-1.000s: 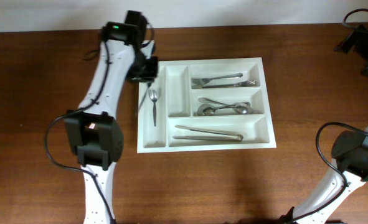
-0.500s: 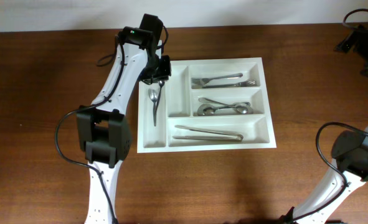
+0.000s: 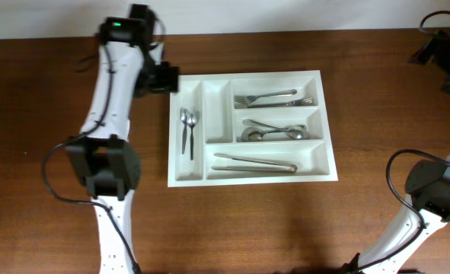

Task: Pack container
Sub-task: 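Place the second spoon in the left compartment beside the first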

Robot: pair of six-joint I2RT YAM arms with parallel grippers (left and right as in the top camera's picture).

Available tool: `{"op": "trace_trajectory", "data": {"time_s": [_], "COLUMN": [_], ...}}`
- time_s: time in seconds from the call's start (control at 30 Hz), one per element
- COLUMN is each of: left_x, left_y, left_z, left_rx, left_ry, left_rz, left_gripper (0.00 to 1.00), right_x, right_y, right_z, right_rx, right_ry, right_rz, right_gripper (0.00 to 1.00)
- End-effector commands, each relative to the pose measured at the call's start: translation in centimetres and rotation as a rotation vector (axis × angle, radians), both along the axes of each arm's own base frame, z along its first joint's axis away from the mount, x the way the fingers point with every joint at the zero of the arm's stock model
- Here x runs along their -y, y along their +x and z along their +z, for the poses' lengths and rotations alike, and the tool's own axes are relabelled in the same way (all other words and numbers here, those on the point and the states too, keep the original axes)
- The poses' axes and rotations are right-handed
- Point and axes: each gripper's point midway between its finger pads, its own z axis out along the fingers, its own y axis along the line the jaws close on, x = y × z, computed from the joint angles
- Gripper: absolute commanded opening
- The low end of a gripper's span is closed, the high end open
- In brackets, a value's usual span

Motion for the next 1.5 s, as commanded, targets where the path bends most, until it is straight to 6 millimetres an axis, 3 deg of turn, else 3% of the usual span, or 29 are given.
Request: {"op": "trace_trajectory", "data": {"time_s": [0.0, 0.27, 0.37, 0.73, 0.9, 1.0, 1.13, 1.47], "left_x": [-2.8, -7.1, -7.5, -10.2, -9.9, -9.8, -9.4, -9.1], "left_y": [-0.3, -1.5, -1.9, -2.7, -3.3, -3.7, -4.1, -4.3], "left_z": [-1.3, -6.9, -8.4, -12.2, -13.5, -14.2, -14.7, -14.7], "left_rx": [-0.04, -0.196, -0.238, -0.329, -0.364, -0.378, -0.39, -0.4], "left_ry": [0.052, 0.127, 0.126, 0.174, 0.142, 0.137, 0.116, 0.121], "left_rz": [-0.158, -0.198, -0.212, -0.195, -0.193, -0.194, -0.193, -0.202], "left_gripper": [0.93, 0.89, 0.82, 0.77, 0.7, 0.62, 0.41, 0.15], "right_x": [-0.1, -0.1, -0.1, -0.1, -0.1, -0.1, -0.1, -0.1], "right_y": [0.0, 0.0, 0.0, 0.0, 0.0, 0.0, 0.0, 0.0], "right_z": [-0.4, -0.4, -0.4, -0.4, -0.4, -0.4, -0.4, -0.4], "right_rx": [-0.018, -0.018, -0.018, -0.018, -0.018, -0.018, -0.018, -0.018], "right_ry": [0.002, 0.001, 0.001, 0.001, 0.001, 0.001, 0.001, 0.002], "right_rz": [-0.002, -0.002, -0.002, -0.002, -0.002, -0.002, -0.002, -0.002], "right_gripper": [0.99, 0.99, 0.99, 0.99, 0.99, 0.99, 0.99, 0.99]}}
